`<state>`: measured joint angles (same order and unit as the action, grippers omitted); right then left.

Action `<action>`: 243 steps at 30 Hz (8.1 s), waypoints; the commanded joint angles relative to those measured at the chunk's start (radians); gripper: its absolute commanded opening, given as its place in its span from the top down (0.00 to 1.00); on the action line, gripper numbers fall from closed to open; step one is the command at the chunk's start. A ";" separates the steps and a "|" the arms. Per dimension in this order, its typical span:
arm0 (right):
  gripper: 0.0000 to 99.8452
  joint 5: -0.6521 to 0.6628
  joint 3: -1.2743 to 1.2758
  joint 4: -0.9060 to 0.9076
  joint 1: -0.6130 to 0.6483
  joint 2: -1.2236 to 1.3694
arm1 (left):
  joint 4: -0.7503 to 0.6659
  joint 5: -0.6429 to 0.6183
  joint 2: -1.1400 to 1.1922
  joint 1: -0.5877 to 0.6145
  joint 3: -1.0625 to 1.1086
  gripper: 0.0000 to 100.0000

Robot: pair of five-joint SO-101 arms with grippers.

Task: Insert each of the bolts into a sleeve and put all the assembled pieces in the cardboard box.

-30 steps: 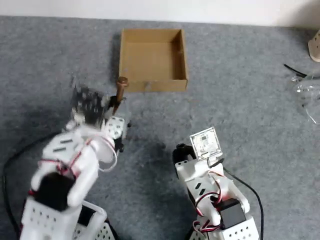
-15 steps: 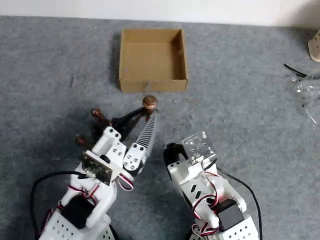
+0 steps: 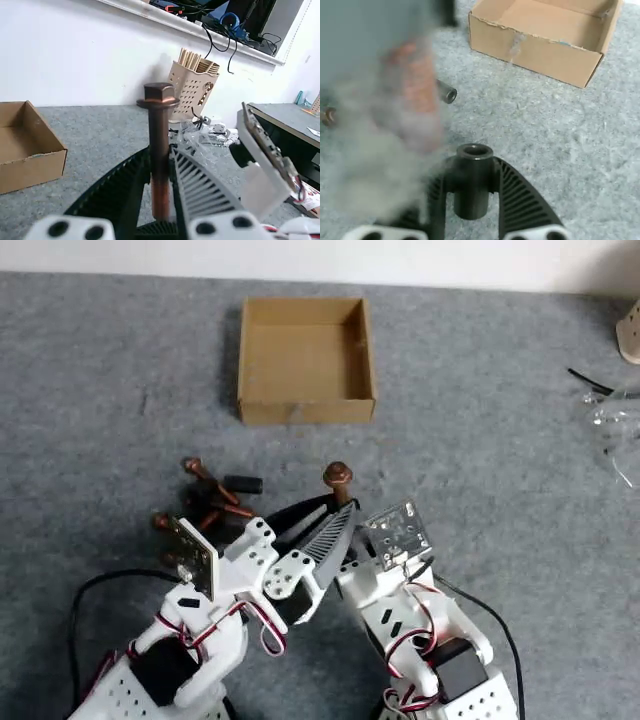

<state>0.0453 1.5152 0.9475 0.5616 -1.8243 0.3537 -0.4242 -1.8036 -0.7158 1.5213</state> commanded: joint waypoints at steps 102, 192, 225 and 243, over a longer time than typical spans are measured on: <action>1.00 0.195 -0.039 -0.286 0.007 -0.015 | -0.035 -0.087 -0.005 0.150 0.062 0.99; 1.00 0.143 0.038 -0.317 -0.061 -0.015 | 0.028 -0.080 -0.005 0.536 0.051 0.95; 1.00 0.138 -0.441 -0.401 -0.150 0.676 | 0.129 0.238 0.004 0.708 0.088 0.99; 1.00 0.138 -1.776 -0.395 -0.300 2.071 | 0.124 0.241 0.002 0.684 0.102 0.99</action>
<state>0.1941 -0.0176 0.5577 0.3207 0.1151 0.4718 -0.1772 -1.8036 -0.0161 1.6441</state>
